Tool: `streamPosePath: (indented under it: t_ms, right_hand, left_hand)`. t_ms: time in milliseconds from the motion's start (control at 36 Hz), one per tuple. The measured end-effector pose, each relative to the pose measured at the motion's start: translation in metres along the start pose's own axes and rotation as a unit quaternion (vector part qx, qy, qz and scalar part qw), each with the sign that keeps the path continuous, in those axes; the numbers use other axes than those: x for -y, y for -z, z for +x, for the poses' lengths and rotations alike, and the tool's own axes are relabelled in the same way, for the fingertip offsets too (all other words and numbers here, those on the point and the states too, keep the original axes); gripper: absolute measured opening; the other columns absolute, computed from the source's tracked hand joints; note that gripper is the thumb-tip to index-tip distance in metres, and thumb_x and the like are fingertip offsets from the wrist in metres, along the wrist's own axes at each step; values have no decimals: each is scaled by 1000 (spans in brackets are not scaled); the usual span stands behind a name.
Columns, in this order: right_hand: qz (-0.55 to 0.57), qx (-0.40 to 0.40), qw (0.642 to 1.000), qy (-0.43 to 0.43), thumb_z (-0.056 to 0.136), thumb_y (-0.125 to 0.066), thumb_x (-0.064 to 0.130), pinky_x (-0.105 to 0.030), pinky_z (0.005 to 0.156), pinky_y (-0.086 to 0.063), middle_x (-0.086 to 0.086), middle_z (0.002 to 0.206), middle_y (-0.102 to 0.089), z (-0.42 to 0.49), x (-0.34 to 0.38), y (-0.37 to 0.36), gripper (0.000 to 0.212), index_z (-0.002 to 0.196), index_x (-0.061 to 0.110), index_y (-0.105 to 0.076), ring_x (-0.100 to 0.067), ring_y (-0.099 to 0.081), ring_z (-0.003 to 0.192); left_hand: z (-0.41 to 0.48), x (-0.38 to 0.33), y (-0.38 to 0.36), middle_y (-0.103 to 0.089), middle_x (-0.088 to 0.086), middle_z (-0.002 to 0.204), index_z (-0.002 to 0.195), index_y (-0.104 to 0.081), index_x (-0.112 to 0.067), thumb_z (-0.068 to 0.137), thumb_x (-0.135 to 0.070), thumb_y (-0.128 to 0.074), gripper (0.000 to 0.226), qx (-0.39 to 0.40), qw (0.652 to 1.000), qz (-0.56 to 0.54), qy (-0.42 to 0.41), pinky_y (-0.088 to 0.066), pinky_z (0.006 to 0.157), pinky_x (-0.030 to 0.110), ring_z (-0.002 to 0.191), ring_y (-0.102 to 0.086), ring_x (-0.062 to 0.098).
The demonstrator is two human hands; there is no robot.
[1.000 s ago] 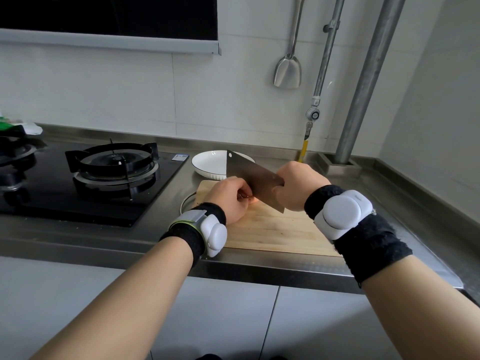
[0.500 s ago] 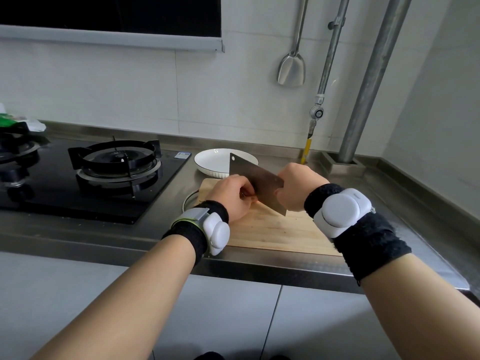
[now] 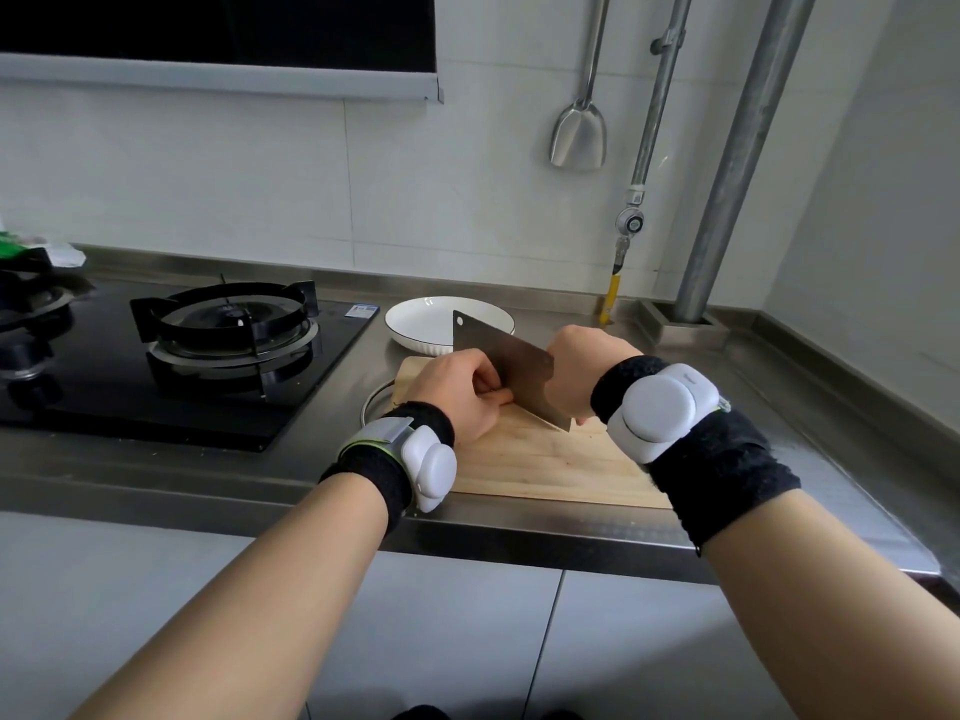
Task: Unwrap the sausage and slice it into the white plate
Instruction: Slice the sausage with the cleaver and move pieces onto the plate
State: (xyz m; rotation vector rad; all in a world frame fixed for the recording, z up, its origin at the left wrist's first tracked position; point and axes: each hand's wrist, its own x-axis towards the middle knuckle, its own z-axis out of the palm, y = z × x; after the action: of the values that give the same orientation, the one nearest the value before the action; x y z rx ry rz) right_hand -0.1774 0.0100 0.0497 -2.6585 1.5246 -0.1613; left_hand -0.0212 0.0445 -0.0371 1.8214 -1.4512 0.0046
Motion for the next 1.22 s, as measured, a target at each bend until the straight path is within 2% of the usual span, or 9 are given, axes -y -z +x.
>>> streamPosePath:
  t_ms: [56,194,389,611,833,972,1083,1222]
  right_hand:
    - [11,-6,1000,2,79,-49,16,-32,68,-58,-5,68,-66,2,1,0,10,77,13,-58,-28,-69,69]
    - [28,-30,999,-10,78,-50,15,-31,62,-56,-6,71,-63,2,-3,-2,16,85,10,-64,-28,-64,65]
    - [35,-49,998,-10,82,-53,14,-34,69,-58,-7,78,-63,1,-7,-4,19,93,9,-67,-29,-63,71]
    - [32,-62,998,-5,82,-52,14,-28,61,-47,-7,76,-60,-2,-8,1,12,85,8,-62,-31,-59,68]
    - [47,-67,997,10,83,-52,12,-26,56,-42,-5,71,-56,-5,-9,4,10,74,11,-55,-27,-54,61]
    - [46,-58,997,11,83,-51,13,-29,60,-47,-6,74,-58,-4,-5,4,9,76,11,-57,-30,-59,68]
    - [42,-56,998,10,83,-51,14,-30,62,-50,-6,75,-59,-4,-5,3,8,81,10,-59,-30,-60,70]
    - [39,-59,997,11,82,-53,14,-30,62,-51,-4,74,-58,-3,-5,3,6,78,13,-58,-28,-60,69]
  left_hand:
    - [1,1,0,-61,-17,72,76,-61,-29,75,-39,-76,18,-2,1000,-6,-3,-36,57,8,68,-54,-4]
    - [3,2,-3,-60,-17,72,74,-60,-29,77,-37,-75,17,2,1000,-11,-11,-35,57,9,67,-54,-3]
    - [5,5,-8,-61,-13,77,74,-59,-30,78,-35,-72,15,8,1000,-5,-22,-39,59,14,70,-56,2]
    - [5,4,-7,-61,-11,80,74,-58,-30,80,-29,-71,15,10,1000,-11,-26,-35,58,8,71,-55,4]
    - [5,5,-7,-61,-11,81,76,-60,-28,78,-30,-73,13,10,999,-17,-29,-39,61,10,73,-57,4]
    - [5,5,-6,-64,-9,84,79,-62,-26,77,-26,-72,10,9,999,-10,-37,-48,71,20,77,-59,8]
    - [4,5,-6,-64,-9,84,79,-63,-26,77,-24,-72,9,8,999,-9,-39,-48,71,20,77,-59,8]
    - [4,4,-6,-64,-9,84,79,-63,-26,76,-22,-72,10,9,999,-9,-35,-49,70,21,77,-60,9]
